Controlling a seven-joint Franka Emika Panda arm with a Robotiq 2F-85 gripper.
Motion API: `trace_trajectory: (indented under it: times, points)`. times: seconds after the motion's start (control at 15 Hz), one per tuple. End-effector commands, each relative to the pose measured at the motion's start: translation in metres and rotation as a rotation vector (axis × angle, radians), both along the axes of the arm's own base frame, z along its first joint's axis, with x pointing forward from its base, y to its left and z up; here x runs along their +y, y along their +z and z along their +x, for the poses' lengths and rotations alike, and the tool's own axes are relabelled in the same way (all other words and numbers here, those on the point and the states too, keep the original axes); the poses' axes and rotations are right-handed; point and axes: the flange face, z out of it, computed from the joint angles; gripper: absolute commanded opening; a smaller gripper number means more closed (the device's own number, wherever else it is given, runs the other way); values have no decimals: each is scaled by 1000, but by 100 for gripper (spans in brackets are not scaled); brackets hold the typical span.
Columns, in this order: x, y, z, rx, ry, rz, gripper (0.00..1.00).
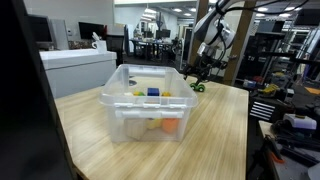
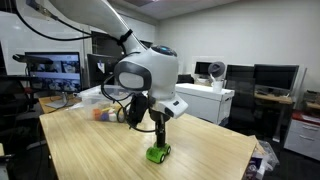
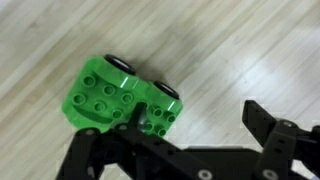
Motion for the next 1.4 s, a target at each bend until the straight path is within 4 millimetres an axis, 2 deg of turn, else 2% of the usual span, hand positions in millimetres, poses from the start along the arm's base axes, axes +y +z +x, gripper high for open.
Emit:
trace_trajectory:
  times: [0.0,0.13,0.27,0.4,0.47,0.6,0.8,1.33]
  points:
    - [23,10,5,-41,32,23,100]
    - [28,17,6,-19,50,24,100]
    - [25,31,3,22,97,-6,100]
    - [11,61,0,25,166,-53,100]
    - [14,35,9,28,117,-32,100]
    - [8,54,6,24,130,-49,100]
    - [8,60,5,21,135,-50,100]
    - [-21,30,-10,68,167,-57,100]
